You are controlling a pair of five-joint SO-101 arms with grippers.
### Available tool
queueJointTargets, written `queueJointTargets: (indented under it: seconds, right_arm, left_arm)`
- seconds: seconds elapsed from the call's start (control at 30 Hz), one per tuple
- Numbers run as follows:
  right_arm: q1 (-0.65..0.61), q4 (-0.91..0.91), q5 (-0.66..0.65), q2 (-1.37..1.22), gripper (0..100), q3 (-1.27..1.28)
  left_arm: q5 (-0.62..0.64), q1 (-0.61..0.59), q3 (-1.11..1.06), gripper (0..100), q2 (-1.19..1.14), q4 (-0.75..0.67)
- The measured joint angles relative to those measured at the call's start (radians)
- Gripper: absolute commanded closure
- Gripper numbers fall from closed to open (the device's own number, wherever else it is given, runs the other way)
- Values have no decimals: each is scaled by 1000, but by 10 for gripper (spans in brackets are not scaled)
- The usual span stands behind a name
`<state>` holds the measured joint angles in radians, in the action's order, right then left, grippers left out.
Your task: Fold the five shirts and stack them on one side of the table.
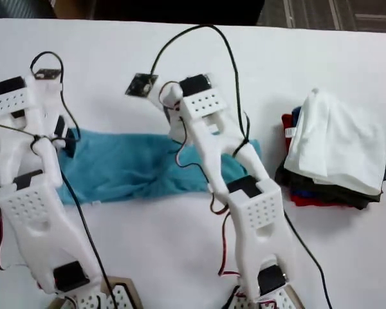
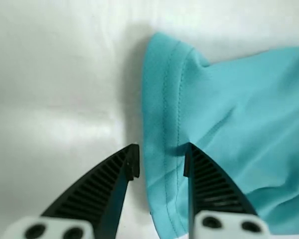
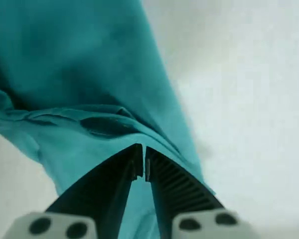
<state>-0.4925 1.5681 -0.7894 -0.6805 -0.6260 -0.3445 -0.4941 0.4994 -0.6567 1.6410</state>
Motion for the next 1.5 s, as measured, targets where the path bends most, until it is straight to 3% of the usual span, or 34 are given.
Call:
queueJointTargets:
  seconds: [0.23, 0.43, 0.8, 1.2, 1.43, 1.5]
  right_arm:
    - [-64, 25, 2, 0, 976, 0]
    - [-43, 21, 58, 9, 976, 0]
    - [60, 114, 64, 328, 975, 71]
    - [57, 114, 63, 500, 976, 238]
    - [58, 114, 63, 500, 976, 238]
    - [57, 114, 63, 500, 976, 238]
  left_arm:
    - [20, 5, 153, 823, 0, 86]
    - [20, 3, 187, 823, -14, 107]
    - [41, -15, 178, 762, -172, 104]
    - [49, 9, 193, 765, -308, 98]
    - [58, 60, 195, 969, -315, 118]
    - [58, 92, 195, 971, -315, 129]
